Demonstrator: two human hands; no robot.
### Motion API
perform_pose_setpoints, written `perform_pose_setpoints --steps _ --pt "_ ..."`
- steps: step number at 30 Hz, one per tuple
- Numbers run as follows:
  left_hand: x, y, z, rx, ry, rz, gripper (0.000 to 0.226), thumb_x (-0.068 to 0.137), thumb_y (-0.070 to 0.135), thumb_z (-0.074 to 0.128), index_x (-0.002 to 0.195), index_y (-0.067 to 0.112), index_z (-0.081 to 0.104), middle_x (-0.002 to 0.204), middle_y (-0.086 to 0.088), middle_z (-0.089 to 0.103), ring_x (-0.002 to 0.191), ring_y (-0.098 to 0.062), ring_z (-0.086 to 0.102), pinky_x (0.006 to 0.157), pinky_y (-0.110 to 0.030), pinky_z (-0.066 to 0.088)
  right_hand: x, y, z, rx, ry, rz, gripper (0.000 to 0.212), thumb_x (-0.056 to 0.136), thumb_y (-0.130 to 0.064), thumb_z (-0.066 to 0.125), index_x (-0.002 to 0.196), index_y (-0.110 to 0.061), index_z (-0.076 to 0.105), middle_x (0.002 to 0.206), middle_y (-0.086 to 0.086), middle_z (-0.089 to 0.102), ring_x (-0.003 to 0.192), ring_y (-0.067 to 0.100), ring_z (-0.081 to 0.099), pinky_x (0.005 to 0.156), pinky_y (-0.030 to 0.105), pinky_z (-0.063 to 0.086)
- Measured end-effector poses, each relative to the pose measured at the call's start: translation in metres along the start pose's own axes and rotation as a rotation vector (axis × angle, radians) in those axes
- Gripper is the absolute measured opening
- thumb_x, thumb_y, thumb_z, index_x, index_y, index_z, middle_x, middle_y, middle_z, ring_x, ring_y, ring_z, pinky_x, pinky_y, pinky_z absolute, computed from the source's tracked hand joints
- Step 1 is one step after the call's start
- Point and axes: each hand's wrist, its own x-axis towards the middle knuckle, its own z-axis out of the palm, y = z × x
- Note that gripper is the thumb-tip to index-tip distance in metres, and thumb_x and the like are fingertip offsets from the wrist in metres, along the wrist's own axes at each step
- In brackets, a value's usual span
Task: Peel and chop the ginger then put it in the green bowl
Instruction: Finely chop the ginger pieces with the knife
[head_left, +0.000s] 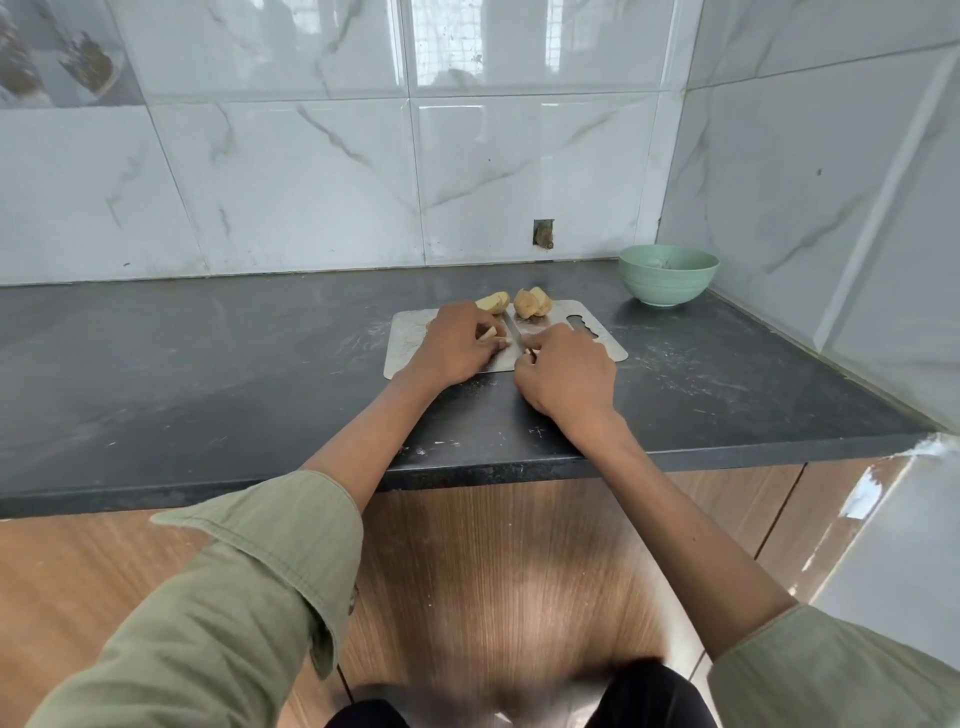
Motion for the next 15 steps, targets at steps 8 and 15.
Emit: perform_pose_setpoints --steps 8,15 --pt "-0.001 -0.005 -0.008 -0.147 -0.028 -0.075 0.028 0.081 0.032 0.086 0.105 0.019 0.079 0.092 0.009 0.072 0.080 0.003 0.063 0.065 -0.001 0.041 0.004 0.008 0.000 0.160 0.025 0.060 0.040 0.090 -0.031 0.057 0.126 -0.031 0.072 0.122 0.008 0.067 0.112 0.034 0.061 0.085 0.037 0.048" --pt "0.000 -0.019 -0.021 -0.248 -0.042 -0.094 0.020 0.073 0.019 0.092 0.090 0.022 0.083 0.084 0.012 0.079 0.082 -0.007 0.075 0.083 -0.029 0.060 0.008 0.011 0.002 0.214 0.008 0.092 0.045 0.088 -0.035 0.057 0.131 -0.035 0.069 0.123 0.007 0.068 0.111 0.031 0.063 0.085 0.037 0.049"
